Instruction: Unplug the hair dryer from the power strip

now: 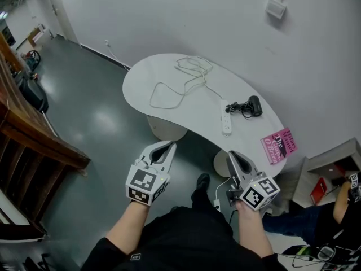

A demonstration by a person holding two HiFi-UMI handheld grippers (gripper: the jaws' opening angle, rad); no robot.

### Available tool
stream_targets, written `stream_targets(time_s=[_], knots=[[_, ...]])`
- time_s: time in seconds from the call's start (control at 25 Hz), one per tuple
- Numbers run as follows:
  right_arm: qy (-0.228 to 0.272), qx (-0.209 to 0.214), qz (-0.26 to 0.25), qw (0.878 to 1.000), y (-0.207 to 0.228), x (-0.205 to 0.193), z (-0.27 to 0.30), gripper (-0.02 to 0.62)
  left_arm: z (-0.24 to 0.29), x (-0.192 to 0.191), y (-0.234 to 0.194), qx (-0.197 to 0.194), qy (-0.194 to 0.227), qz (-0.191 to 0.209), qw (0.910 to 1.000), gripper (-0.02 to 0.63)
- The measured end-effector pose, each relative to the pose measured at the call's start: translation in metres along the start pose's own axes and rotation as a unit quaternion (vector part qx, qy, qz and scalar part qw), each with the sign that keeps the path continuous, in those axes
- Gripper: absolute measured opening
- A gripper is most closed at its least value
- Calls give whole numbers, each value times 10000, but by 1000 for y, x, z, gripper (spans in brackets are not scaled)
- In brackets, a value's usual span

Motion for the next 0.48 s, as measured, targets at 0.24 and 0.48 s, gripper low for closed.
stream_targets(time_s=[0.24, 0.48], knots=[[-121, 252, -67, 9996, 58, 28, 50, 35, 65, 12, -29, 233, -109, -40, 9997, 14], [-202, 284, 27, 9994, 136, 61, 78, 35, 149, 44, -37, 256, -157, 17, 9995, 14]])
Point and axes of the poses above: the fingertips, and each gripper's own axes: z forward along the fingers, y to its right, x out of its top, the point moved 6 cm from there along -z, backward along the fingers, and after that the axes turned 3 degrees about -y, right-handed, at the moved point
